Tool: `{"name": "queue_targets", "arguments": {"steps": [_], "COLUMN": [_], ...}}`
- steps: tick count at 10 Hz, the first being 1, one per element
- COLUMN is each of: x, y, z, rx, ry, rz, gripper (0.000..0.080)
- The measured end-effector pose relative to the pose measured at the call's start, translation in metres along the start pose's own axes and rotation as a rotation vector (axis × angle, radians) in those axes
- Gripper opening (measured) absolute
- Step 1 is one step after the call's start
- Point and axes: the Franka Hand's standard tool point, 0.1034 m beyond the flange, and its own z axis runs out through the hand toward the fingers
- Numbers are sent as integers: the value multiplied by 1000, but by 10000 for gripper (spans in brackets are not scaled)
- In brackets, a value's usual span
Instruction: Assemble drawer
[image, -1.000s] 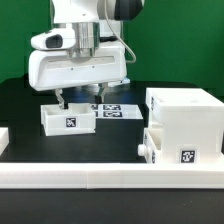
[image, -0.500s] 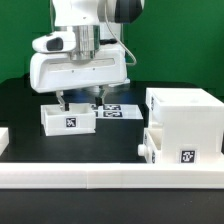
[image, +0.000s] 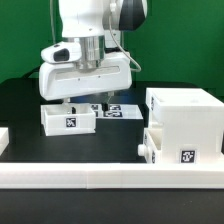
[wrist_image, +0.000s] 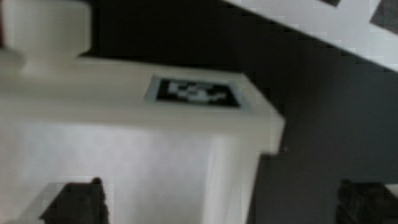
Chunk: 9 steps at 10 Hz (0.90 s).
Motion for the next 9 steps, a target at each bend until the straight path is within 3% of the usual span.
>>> {"name": "queue_targets", "arguments": {"steps": [2,5,7,8,9], "x": [-7,-14,-13,-13,-13], "y": [-5,-8,-9,-9,-9], "z": [10,13,13,13,13], "rx": [4,-8,-8,-8,-8], "ry": [3,24,26,26,26], "rz": [0,-13,-18,-19,-20], "gripper": [649,649,378,201,201]}}
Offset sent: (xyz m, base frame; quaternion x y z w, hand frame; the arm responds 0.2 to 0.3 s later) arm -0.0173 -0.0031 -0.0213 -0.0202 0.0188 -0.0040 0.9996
